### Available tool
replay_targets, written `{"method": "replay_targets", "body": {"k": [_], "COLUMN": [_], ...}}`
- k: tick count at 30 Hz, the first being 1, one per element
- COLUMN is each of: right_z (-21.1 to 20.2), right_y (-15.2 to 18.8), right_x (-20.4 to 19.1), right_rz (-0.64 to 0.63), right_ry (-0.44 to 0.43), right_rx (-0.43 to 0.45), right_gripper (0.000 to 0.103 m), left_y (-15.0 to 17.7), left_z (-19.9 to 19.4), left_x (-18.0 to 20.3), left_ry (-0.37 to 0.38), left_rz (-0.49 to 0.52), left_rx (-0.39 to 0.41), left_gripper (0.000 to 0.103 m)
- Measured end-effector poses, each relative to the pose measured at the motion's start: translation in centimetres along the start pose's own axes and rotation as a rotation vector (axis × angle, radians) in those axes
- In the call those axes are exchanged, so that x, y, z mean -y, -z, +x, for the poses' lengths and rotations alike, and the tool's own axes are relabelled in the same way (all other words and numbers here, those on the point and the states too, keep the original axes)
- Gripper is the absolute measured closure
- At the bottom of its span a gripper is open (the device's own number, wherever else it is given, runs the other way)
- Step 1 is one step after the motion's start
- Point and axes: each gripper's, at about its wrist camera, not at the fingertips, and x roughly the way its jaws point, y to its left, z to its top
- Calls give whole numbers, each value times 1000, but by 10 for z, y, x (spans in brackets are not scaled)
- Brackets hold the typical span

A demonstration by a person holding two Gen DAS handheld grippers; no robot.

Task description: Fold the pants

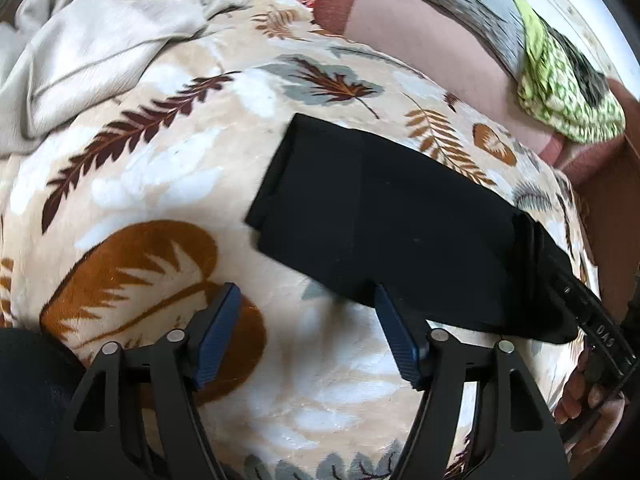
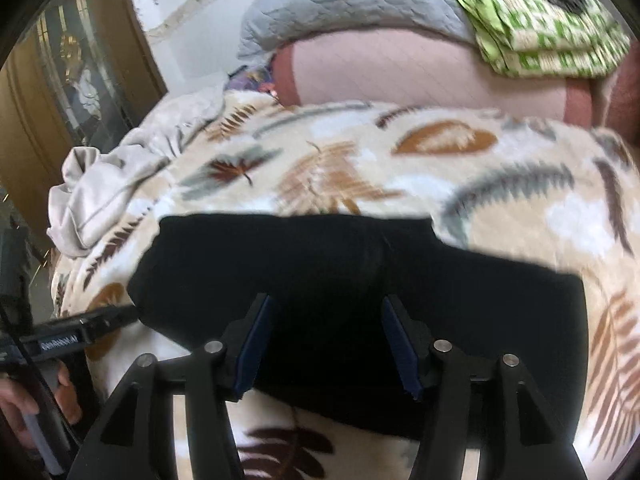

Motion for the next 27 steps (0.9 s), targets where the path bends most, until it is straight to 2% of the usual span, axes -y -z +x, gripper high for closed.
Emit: {"method": "replay_targets", "body": {"k": [8, 16, 21, 27], "right_z": [8, 22, 36, 68], "right_y": [-26, -36, -45, -67], "right_x": [-17, -34, -48, -70], "right_rz": [-14, -54, -107, -203], "right_ry": [-59, -85, -115, -215], "right_rx": [21, 7, -6, -51], "right_gripper": [44, 43, 43, 37], "left_y": [-1, -3, -7, -10], "left_z": [4, 10, 15, 18], "left_x": [-3, 6, 9, 4], "left_ry": [-5, -5, -3, 54], "left_rz": [-22, -9, -6, -10], "left_rx": [1, 0, 1, 14], "left_gripper": [31, 21, 19, 13]}}
